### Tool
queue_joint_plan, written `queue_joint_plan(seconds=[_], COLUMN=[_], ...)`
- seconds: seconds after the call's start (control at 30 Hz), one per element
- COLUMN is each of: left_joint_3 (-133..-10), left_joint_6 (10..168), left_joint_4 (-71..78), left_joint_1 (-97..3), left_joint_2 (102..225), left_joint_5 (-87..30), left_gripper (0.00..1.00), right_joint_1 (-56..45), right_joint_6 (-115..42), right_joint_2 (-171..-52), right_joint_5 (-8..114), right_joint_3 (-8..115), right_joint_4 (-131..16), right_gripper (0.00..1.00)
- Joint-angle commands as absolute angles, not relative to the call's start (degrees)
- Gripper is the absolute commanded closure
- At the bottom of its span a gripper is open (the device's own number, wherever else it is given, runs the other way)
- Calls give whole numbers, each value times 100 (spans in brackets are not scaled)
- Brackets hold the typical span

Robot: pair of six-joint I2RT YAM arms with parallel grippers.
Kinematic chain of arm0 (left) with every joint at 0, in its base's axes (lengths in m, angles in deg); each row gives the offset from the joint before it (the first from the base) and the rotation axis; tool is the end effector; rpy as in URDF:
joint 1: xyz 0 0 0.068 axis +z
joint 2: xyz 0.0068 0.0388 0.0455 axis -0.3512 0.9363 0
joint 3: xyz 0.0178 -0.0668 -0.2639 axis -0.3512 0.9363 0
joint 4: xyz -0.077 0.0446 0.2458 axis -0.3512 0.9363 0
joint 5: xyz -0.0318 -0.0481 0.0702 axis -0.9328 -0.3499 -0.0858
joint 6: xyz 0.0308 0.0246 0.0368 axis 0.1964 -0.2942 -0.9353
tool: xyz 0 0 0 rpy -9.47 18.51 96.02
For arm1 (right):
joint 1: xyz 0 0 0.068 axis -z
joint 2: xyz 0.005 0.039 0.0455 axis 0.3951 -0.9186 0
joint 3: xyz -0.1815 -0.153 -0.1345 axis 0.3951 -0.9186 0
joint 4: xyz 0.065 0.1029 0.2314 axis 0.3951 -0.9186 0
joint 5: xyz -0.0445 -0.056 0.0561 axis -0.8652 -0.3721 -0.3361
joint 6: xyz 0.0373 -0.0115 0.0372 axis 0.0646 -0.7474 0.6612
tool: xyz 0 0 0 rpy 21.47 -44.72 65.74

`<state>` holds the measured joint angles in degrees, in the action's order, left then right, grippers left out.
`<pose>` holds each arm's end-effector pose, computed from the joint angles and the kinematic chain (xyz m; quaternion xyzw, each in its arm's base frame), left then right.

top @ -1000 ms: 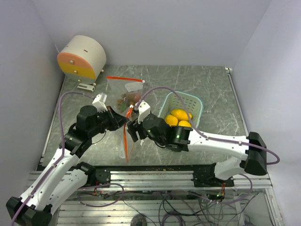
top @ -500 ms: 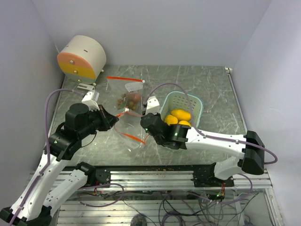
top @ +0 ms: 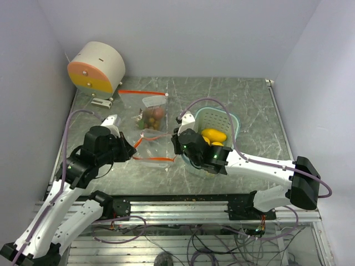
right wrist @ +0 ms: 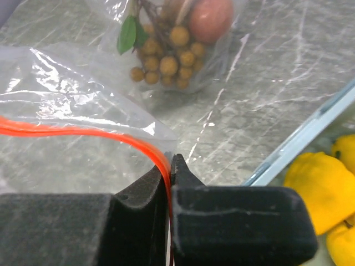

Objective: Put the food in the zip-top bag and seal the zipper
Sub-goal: Open the zipper of the food storage bag.

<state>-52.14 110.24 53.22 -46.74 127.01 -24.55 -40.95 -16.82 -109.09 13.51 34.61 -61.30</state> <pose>0.1132 -0.0587 0.3365 -0.0292 0.8786 -0.2619 0.3983 0.1520 0.2716 0.2914 -0.1279 0.8190 0.1970 0.5236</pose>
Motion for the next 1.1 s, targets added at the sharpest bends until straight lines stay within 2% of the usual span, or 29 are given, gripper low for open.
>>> queue_joint_plan(seconds=[0.0,0.03,0.27,0.4,0.9,0.97,1.07], left_joint_3=[-4736,-4687,-4759,-4743,-3960,-3916,-3860], left_joint_6=[11319,11369,11487,11590,12140,12178,12097], left_joint_4=[4460,4284,3895,3727,2732,2618,2595], left_joint_1=[-4658,-4658,-4658,-4660,-4666,-4663,-4662], left_joint_2=[12745,12786,13041,12949,12969,13019,13132], left_joint_5=[-2837,-2885,-3137,-3203,-3234,-3166,-2989], left_gripper=[93,91,51,35,35,37,49], right_joint_1=[-4045,-4045,-4045,-4045,-4053,-4057,-4055], right_joint_6=[-1850,-1862,-1858,-1810,-1791,-1809,-1835], right_joint_2=[-10860,-10875,-10966,-11045,-10974,-10948,-10869], right_joint_5=[2131,2174,2223,2247,2662,2744,2811], right_joint_3=[3374,3402,3443,3480,3414,3374,3272], right_joint_4=[-5378,-5358,-5266,-5272,-5017,-4965,-4867], right_gripper=[100,100,100,100,100,100,100])
